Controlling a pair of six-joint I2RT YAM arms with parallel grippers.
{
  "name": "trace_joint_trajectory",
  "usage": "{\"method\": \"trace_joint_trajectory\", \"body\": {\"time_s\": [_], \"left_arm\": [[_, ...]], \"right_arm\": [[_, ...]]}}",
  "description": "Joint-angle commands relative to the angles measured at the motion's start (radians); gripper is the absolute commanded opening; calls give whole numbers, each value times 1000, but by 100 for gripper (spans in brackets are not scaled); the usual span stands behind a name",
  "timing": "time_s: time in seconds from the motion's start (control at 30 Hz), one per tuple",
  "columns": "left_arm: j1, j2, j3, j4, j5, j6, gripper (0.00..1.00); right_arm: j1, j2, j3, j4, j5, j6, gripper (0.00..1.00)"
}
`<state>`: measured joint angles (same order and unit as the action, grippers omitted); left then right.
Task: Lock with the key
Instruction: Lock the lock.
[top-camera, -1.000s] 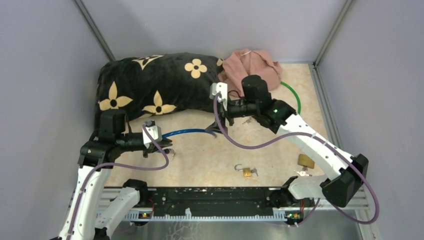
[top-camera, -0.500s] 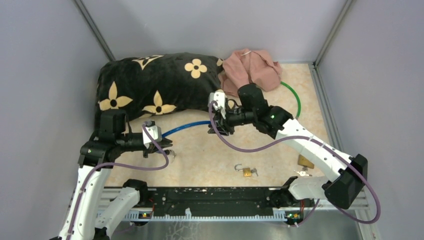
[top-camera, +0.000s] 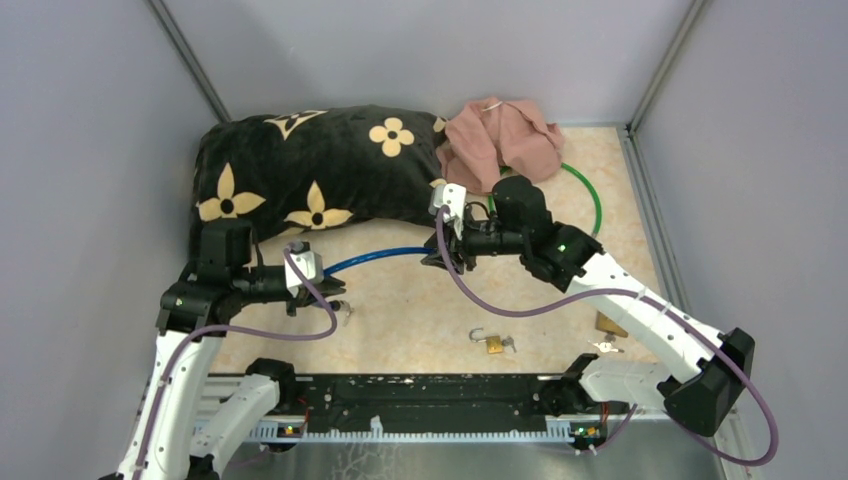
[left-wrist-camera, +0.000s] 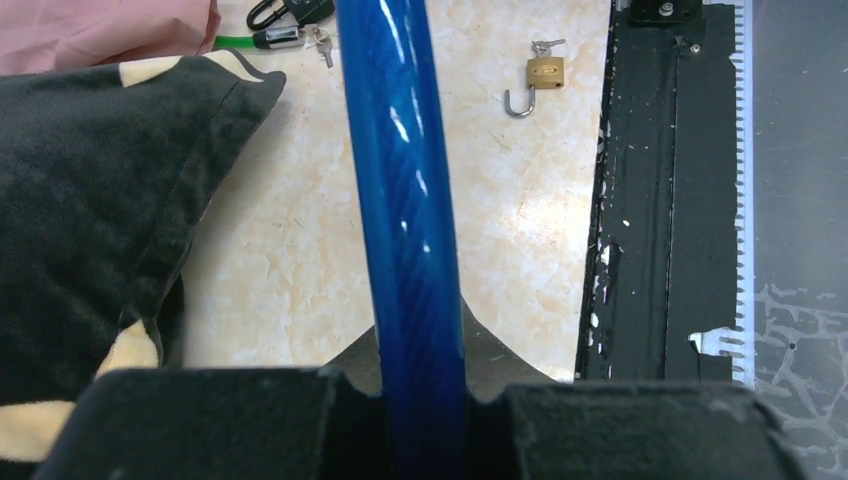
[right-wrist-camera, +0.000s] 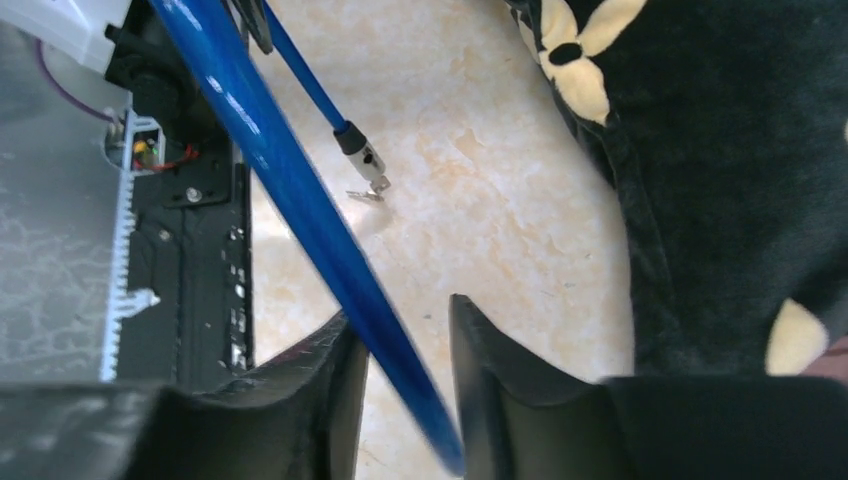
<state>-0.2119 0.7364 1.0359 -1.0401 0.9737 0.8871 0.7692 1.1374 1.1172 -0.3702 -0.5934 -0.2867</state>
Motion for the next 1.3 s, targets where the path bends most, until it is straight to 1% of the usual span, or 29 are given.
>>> {"method": "trace_joint_trajectory", "body": {"time_s": [0.0,0.03,0.07,0.1,0.17,0.2,0.27,0.3,0.33,0.37,0.43,0.5,0.6,0.63,0.73,0.87,0.97,1.27], "left_arm": [[-4,-13,26,21,60,11,0],[-4,-14,27,22,65,5,0],[-4,-14,28,22,70,-5,0],[-4,-15,27,31,80,-28,0],[-4,-21,15,67,98,-109,0],[-4,-30,0,99,105,-162,2],[-4,-64,-51,193,96,-279,27],[-4,-85,-82,250,81,-338,38],[-4,-114,-118,312,52,-392,42],[-4,-142,-155,364,22,-431,45],[-4,-199,-224,451,-28,-462,49],[-4,-249,-286,506,-60,-460,52],[-4,-310,-369,567,-110,-473,61],[-4,-325,-387,588,-119,-487,63],[-4,-351,-418,642,-110,-533,63],[-4,-351,-461,695,-82,-589,60],[-4,-351,-500,767,-76,-650,58],[-4,-297,-552,899,-155,-757,58]], "right_arm": [[5,-25,15,35,18,21,24],[5,-25,14,44,17,29,15],[5,-24,16,51,19,45,3],[4,-24,19,63,25,65,0],[5,-35,12,119,43,123,0],[3,-52,3,165,56,159,0],[3,-80,-12,247,97,225,0],[2,-90,-14,270,116,249,0],[0,-99,-10,284,127,270,0],[-2,-109,-8,292,137,278,0],[-5,-126,-9,302,150,328,0],[-17,-152,-15,317,138,361,0],[-42,-186,-6,321,135,409,0],[-45,-193,4,305,144,413,0],[-45,-204,51,274,156,411,0],[-45,-206,105,253,151,407,0],[-45,-198,132,249,135,410,0],[-45,-148,258,226,60,424,0]]}}
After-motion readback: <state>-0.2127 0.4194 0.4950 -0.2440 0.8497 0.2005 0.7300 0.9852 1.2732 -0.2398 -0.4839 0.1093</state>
